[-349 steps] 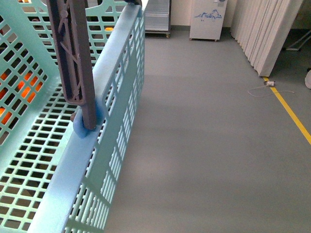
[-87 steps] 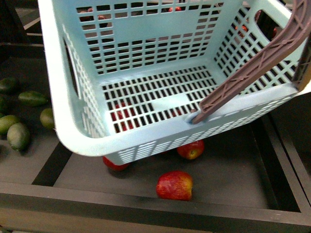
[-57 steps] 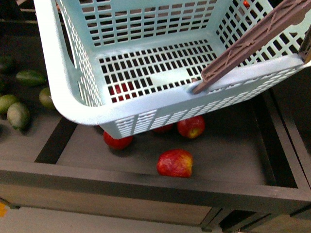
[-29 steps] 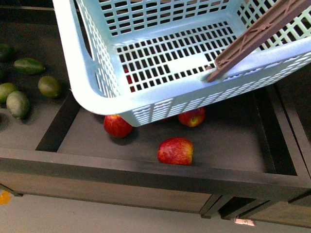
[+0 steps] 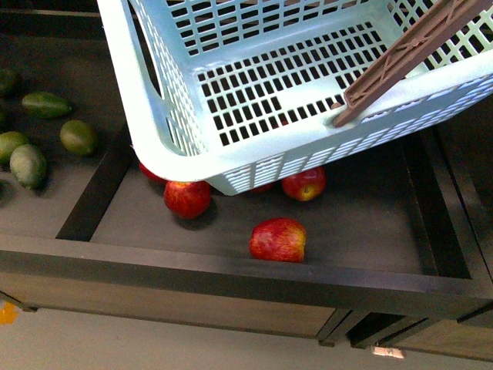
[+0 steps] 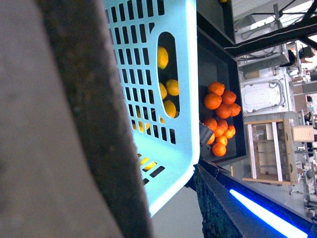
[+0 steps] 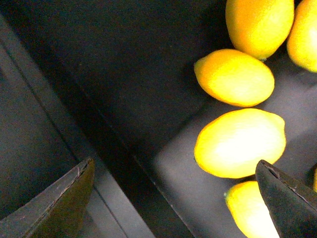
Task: Pick lemon and mango into basket
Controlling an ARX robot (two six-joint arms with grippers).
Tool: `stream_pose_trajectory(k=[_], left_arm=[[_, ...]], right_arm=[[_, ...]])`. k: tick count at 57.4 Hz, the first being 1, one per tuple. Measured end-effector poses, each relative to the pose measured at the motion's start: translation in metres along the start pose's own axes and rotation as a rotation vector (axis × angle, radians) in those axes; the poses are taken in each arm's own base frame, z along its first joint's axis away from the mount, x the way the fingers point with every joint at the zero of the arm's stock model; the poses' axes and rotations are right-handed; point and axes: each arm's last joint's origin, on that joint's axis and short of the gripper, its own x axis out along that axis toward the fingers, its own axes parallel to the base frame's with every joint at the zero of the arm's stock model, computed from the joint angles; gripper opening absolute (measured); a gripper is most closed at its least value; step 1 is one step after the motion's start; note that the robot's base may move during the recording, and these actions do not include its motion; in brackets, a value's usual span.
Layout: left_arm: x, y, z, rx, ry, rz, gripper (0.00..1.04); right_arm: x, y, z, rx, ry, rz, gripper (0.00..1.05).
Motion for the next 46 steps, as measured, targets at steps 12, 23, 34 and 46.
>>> stream_pose_trajectory(k=[12,23,34,46], left_arm=[[0.000,0.000,0.000,-0.001,0.000,0.000,0.30],[0.000,0.000,0.000,0.000,-0.004,0.004,0.30],[0.000,0.000,0.000,0.000,0.000,0.000,0.30],[0.000,0.000,0.000,0.000,-0.001,0.000,0.30]], right_arm=[[0.015,0.009,-0.002,0.063,-0.003,-0.031,0.96],[0.021,0.001,-0.005,0.115,0.006,-0.069,0.96],[0.020,-0.009,-0.002,0.144,-0.006,-0.097,0.96],[0.019,-0.017,0.003,0.181,-0.010,-0.126,0.96]])
